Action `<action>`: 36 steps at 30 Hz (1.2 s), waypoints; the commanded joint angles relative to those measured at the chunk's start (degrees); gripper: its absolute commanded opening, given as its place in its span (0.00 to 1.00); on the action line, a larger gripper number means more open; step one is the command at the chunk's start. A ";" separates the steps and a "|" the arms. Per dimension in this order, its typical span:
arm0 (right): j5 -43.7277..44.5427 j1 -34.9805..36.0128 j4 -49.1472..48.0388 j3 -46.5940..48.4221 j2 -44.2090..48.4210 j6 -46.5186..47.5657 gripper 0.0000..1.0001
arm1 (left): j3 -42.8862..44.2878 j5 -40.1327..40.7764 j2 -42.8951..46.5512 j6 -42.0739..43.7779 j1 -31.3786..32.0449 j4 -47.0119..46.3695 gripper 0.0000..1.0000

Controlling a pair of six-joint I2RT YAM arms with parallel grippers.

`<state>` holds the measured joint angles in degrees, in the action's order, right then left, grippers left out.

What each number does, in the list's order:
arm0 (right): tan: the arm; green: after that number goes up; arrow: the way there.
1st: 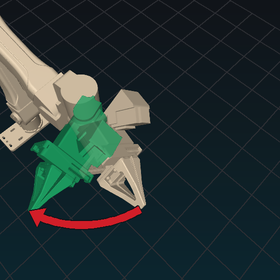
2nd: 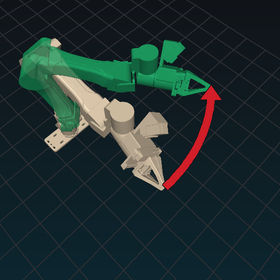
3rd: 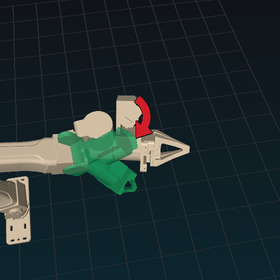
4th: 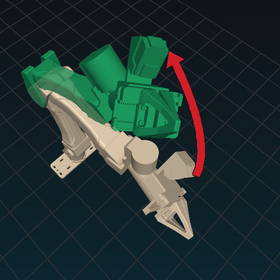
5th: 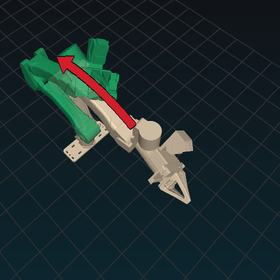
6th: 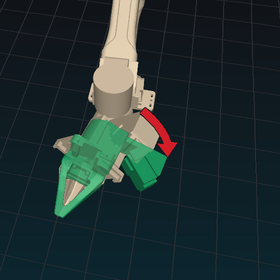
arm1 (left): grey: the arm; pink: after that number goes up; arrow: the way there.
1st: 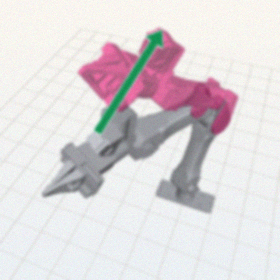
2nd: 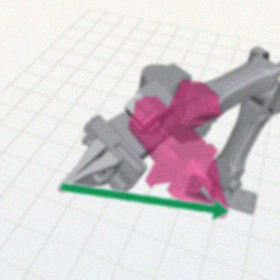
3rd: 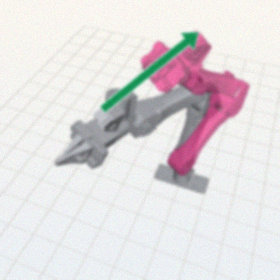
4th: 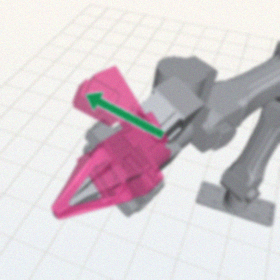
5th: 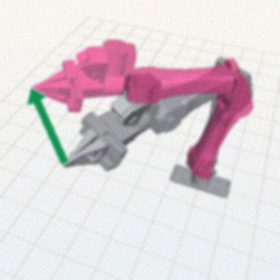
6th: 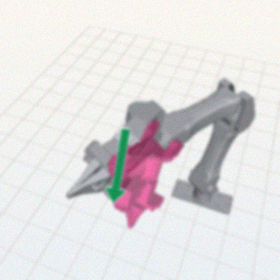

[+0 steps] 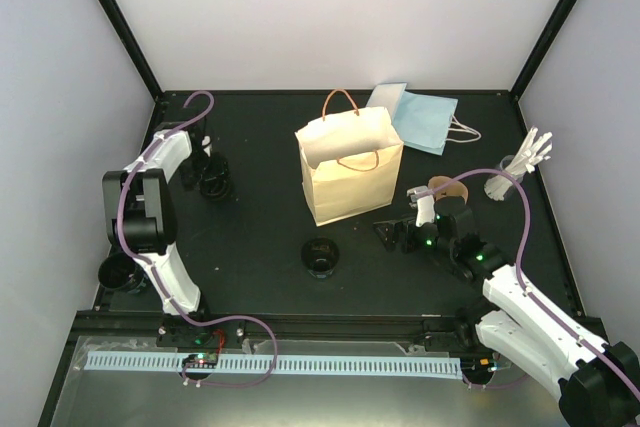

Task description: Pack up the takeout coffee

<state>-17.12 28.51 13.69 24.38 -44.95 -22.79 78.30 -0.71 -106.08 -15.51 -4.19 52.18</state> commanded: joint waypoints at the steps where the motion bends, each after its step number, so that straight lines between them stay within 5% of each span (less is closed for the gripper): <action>1: -0.80 -0.05 -1.43 0.93 0.23 0.90 1.00 | 0.27 -1.04 3.50 -0.34 -0.50 -0.39 0.76; 12: -1.68 -0.05 -1.89 0.86 -0.05 0.90 1.00 | -9.81 -6.62 17.15 -0.79 -0.13 -2.05 0.74; 25: -15.34 0.43 -8.25 1.69 -1.28 -0.81 0.99 | -17.49 -27.41 31.51 0.01 0.22 -2.81 0.73; 36: -7.64 17.77 -12.73 13.88 -14.29 0.36 0.98 | -26.91 -40.89 41.22 -0.80 3.25 -4.82 0.74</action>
<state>-28.01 41.58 4.86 32.73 -54.26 -23.70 53.56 -34.61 -67.53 -15.66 -1.26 49.54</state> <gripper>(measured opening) 0.979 0.764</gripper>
